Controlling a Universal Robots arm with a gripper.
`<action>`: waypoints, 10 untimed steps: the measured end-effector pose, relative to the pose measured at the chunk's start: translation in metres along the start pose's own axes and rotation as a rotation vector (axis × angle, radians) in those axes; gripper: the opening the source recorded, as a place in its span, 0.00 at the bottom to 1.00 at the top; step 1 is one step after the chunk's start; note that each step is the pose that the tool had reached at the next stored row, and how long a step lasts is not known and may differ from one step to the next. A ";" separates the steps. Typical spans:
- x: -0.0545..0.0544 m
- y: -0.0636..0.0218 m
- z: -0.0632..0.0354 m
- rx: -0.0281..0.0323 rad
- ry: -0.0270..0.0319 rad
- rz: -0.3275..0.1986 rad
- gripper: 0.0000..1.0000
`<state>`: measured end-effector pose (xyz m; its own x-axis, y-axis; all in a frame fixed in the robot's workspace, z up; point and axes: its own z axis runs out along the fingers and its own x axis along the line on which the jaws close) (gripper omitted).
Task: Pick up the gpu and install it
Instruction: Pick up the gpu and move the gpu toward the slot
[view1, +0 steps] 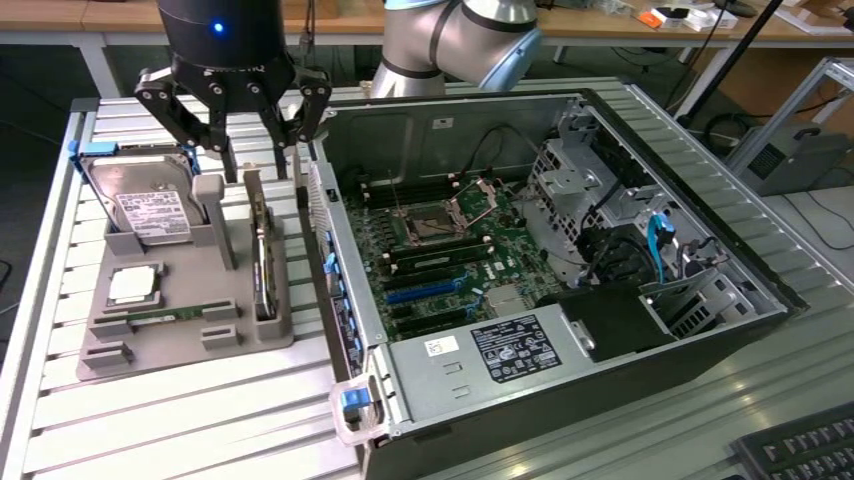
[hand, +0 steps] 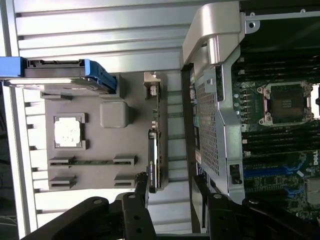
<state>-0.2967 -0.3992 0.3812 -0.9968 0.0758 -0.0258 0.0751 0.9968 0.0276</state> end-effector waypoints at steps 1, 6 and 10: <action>0.000 0.0000 0.0008 0.0000 0.0001 0.000 0.48; 0.000 -0.0001 0.0036 0.0001 0.0001 0.000 0.48; 0.000 -0.0001 0.0049 0.0001 0.0000 0.000 0.48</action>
<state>-0.2967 -0.3992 0.3762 -0.9968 0.0758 -0.0257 0.0751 0.9968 0.0274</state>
